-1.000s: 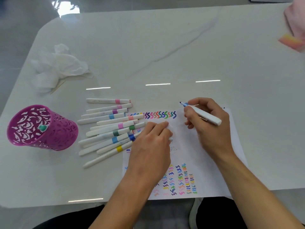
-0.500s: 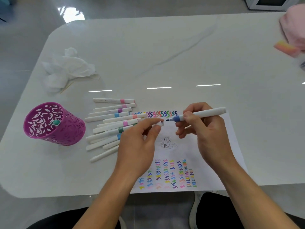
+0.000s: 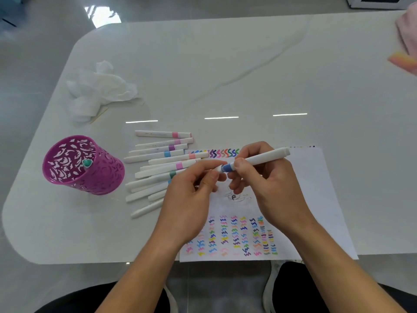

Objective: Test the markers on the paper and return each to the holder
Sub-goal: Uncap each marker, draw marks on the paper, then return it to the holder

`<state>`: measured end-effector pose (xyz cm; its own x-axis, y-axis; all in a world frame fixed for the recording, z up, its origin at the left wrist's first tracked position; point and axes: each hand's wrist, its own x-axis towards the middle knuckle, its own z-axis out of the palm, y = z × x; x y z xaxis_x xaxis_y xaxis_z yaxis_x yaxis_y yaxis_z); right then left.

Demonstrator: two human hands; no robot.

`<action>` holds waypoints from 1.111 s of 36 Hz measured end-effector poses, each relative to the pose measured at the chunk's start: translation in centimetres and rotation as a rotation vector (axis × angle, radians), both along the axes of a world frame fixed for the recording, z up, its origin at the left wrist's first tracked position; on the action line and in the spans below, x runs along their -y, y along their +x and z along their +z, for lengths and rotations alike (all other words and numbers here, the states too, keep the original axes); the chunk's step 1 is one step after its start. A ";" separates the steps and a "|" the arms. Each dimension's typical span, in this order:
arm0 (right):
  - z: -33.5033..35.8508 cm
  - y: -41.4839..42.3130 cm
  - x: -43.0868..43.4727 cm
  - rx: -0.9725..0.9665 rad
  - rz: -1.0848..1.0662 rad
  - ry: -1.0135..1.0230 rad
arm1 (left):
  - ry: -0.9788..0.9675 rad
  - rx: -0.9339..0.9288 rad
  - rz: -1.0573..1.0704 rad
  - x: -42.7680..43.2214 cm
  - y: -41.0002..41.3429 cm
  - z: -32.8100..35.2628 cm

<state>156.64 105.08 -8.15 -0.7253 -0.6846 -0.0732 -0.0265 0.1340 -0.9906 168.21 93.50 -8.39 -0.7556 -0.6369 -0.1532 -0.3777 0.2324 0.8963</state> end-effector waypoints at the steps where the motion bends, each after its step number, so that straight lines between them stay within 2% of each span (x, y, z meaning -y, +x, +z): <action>1: 0.0 0.0 0.0 -0.003 0.002 0.003 | -0.007 0.002 -0.004 0.0 0.0 0.0; 17: -0.5 0.1 0.0 0.130 0.098 -0.074 | -0.118 0.038 -0.030 0.2 0.6 0.0; 31: -0.9 -0.1 0.0 0.182 0.128 -0.069 | -0.119 0.076 -0.077 0.5 0.6 0.2; 40: -1.0 -0.1 0.4 0.185 0.034 -0.018 | -0.073 0.037 0.066 0.7 0.6 1.2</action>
